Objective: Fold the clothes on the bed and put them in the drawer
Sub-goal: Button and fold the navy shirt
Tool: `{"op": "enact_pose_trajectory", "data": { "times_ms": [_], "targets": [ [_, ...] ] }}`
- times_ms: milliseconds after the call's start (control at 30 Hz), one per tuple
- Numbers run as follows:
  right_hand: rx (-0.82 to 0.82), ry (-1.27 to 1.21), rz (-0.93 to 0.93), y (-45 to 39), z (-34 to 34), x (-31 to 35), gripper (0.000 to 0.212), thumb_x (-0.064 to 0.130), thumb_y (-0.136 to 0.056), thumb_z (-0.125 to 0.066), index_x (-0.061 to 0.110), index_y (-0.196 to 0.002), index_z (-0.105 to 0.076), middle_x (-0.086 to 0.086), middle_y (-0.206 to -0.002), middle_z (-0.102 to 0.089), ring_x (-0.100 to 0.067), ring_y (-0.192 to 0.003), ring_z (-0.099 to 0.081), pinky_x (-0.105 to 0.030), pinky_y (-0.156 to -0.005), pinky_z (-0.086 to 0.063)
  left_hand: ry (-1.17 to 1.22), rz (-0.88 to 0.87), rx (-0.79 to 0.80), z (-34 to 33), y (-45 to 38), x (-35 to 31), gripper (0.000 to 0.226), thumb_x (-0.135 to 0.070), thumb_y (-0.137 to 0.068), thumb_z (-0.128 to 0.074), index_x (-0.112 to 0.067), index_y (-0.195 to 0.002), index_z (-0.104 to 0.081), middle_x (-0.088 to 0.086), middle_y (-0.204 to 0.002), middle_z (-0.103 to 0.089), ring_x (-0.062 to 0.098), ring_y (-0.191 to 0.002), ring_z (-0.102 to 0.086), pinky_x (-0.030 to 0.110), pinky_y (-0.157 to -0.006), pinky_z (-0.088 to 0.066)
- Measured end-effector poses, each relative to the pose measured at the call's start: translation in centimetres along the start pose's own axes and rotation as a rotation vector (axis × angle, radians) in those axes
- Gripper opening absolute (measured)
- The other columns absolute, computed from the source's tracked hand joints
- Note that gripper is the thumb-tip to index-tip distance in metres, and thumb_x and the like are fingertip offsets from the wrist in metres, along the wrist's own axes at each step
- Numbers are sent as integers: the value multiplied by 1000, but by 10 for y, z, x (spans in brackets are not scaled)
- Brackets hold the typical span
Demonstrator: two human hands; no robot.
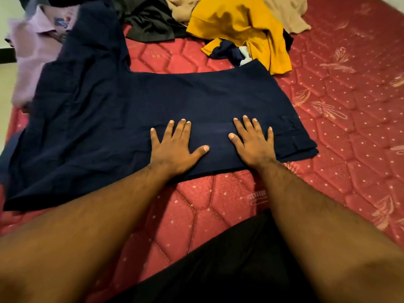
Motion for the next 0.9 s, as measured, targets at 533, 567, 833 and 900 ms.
{"op": "enact_pose_trajectory", "data": {
  "times_ms": [533,567,833,900],
  "targets": [
    [-34,244,135,15,13,57,78,75,-86,-6,36,-153,2,9,-162,6,-22,-149,10,-57,-114,10,-289,25,-102,50,91,194,90,-81,-81,5,-29,-155,4,-14,-162,6,14,-149,7,59,-107,25],
    [-30,225,226,22,11,90,82,76,-82,-2,36,-153,0,9,-162,5,-22,-149,9,-56,-114,10,-271,-17,-153,52,92,172,86,-78,-85,-3,-27,-155,-3,-12,-162,0,16,-149,2,60,-109,22],
    [60,173,501,61,-43,202,80,81,-78,-3,46,-150,1,14,-161,4,-15,-149,6,-52,-119,4,-277,-86,-101,24,134,199,89,-85,-84,-9,-33,-156,-5,-13,-162,-5,21,-150,-1,66,-111,13],
    [74,185,515,61,-44,204,83,85,-75,5,48,-149,5,16,-161,7,-14,-149,8,-51,-119,5,-287,-48,-104,32,147,237,92,-89,-80,-11,-36,-155,-2,-12,-163,-3,25,-151,-1,66,-111,12]
  ]
}}
Point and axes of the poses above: each hand's wrist, its own y-axis away from the middle knuckle, its own z-axis out of the back of the hand, x = y × z, the point moved 10 cm from there along -y, towards the middle knuckle
